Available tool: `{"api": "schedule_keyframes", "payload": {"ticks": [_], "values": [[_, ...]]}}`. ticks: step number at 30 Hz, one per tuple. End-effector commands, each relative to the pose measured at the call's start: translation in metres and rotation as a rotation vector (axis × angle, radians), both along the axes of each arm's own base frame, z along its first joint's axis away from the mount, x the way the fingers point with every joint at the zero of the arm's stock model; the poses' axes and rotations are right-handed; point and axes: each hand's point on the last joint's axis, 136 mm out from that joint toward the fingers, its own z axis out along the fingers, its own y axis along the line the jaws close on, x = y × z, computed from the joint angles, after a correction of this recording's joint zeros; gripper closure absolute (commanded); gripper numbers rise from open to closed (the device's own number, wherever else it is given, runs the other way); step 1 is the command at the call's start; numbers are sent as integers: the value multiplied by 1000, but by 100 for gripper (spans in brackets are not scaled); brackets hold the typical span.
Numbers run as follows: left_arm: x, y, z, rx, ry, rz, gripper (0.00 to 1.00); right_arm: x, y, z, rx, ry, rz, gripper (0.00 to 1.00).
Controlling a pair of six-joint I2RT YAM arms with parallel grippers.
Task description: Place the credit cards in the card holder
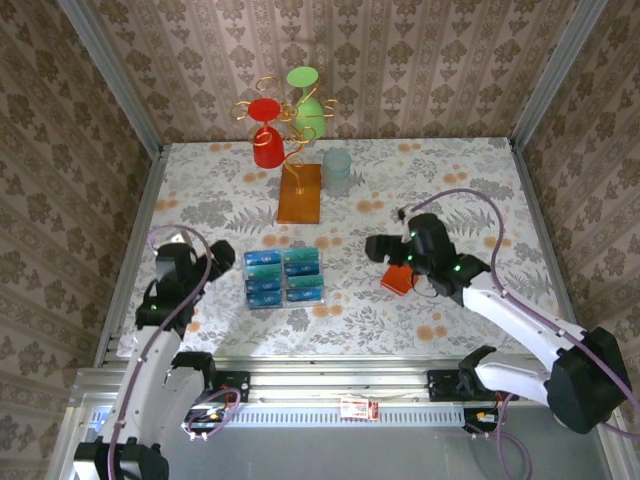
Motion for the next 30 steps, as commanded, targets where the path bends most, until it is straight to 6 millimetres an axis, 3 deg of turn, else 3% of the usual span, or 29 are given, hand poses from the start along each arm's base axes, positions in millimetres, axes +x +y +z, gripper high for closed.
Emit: {"api": "schedule_keyframes", "payload": {"ticks": [1, 6, 11, 17, 30], "values": [[-20, -25, -17, -153, 10, -67, 0, -39, 15, -38, -156, 73, 96, 13], [-22, -45, -23, -268, -65, -131, 0, -67, 48, -66, -308, 73, 204, 12], [-20, -54, -22, -270, -89, -174, 0, -77, 76, -79, -347, 64, 268, 10], [-17, -59, -28, -282, -95, -186, 0, -74, 97, -94, -414, 65, 302, 10], [-7, -72, -37, -266, -79, -226, 0, -60, 117, -116, -440, 76, 289, 9]]}}
